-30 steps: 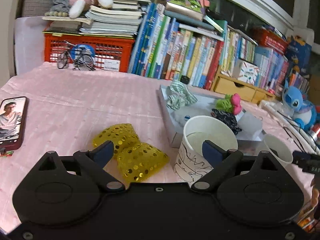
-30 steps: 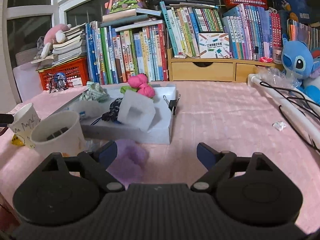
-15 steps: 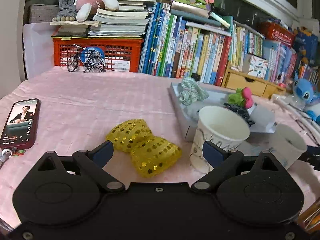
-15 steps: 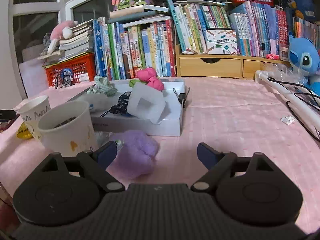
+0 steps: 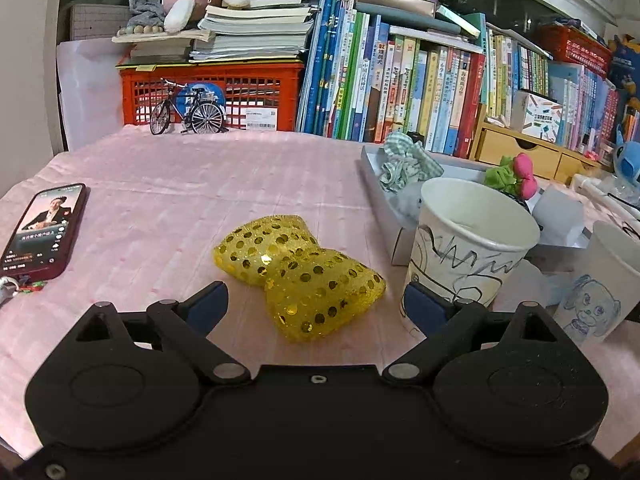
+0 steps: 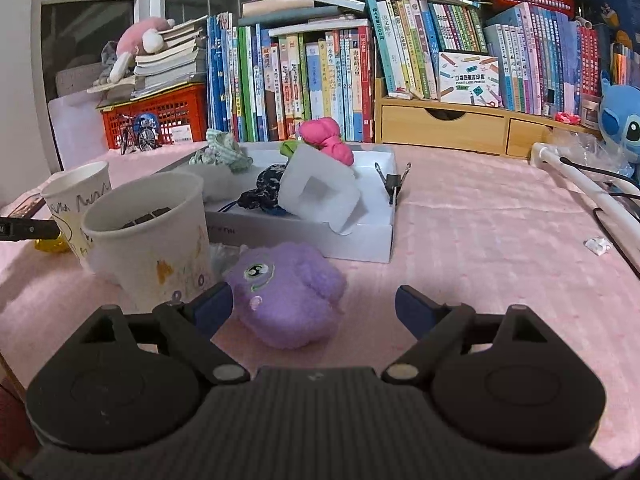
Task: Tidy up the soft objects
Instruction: 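Move both open tools back toward the yellow sequined bow and purple plush, then grasp the yellow sequined bow with the left tool while the right grasps the purple plush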
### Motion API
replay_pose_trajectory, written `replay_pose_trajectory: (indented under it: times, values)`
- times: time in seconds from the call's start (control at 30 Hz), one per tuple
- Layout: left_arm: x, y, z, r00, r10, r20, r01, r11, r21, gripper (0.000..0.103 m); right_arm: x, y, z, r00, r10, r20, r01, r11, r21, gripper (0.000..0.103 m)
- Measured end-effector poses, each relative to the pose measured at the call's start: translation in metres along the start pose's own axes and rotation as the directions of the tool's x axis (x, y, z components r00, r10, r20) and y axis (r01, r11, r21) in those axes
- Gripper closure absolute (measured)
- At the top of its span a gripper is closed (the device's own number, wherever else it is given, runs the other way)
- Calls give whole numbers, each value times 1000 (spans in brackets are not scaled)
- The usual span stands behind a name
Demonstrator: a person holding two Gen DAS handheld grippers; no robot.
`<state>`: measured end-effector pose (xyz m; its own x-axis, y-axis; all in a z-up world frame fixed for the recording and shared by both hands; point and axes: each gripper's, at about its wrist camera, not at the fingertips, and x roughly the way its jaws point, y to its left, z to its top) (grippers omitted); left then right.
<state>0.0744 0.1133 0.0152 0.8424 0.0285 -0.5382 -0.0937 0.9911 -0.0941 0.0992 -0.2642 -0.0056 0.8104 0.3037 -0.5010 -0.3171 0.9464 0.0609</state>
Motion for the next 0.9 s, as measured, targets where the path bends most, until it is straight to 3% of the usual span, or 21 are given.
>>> replay_pose_trajectory:
  times: [0.3, 0.9]
  values:
    - [10, 1, -3, 1000, -4, -17, 4, 1000, -7, 21, 12, 4, 3, 999, -3, -41, 2, 999, -39, 9]
    - [20, 2, -2, 1000, 0, -27, 0, 1000, -20, 23, 24, 9, 6, 997, 21, -77, -26, 997, -69, 9]
